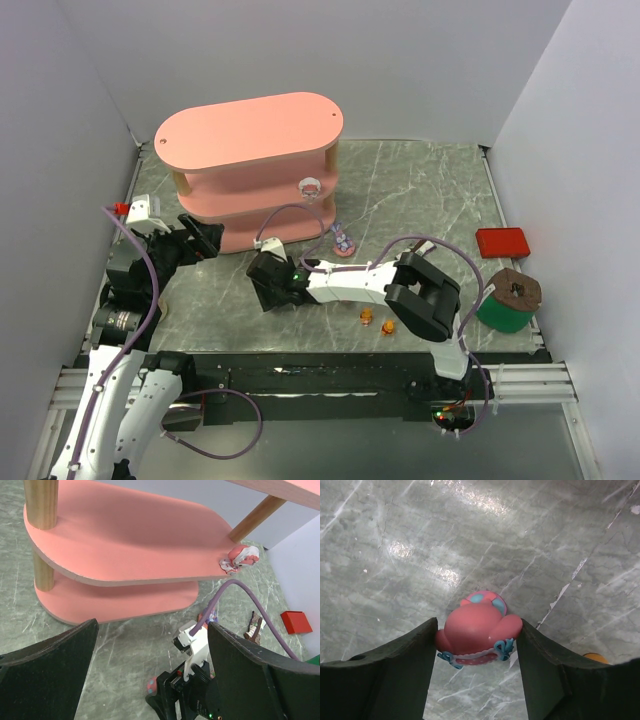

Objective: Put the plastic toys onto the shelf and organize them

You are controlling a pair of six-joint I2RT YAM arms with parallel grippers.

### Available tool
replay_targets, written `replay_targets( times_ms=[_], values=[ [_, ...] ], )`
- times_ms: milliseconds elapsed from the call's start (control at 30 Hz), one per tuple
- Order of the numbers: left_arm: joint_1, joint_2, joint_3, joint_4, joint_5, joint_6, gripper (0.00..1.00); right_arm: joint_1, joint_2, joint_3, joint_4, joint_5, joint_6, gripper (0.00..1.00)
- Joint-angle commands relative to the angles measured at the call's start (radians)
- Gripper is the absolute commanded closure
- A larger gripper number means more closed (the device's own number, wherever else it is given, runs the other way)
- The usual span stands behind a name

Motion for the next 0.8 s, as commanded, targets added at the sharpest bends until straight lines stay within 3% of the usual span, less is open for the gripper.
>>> replay_targets(
  times_ms=[0,67,100,367,767],
  values=[
    [0.002,-0.014,0.011,0.013,-0.006,0.002,0.04,-0.001,-0.002,0.011,0.007,-0.003,0.001,0.14],
    [0.002,-0.014,0.012,0.011,-0.006,0.000,0.04,-0.001,-0.031,-0.016,0.043,-0.017,-0.033,0.01],
    [0.002,-0.014,0.014,0.010,-0.008,0.002,0.04,-0.003,-0.043,-0.048,0.083,-0.023,-0.044,0.00],
    [0.002,-0.017,0.012,0.011,-0.011,0.002,0.04,-0.001,-0.127,-0.176,0.238,-0.055,-0.192,0.00],
    [0.002,-0.008,0.014,0.013,-0.008,0.000,0.04,0.011,-0.098,-0.236,0.390,-0.023,-0.160,0.12]
  ],
)
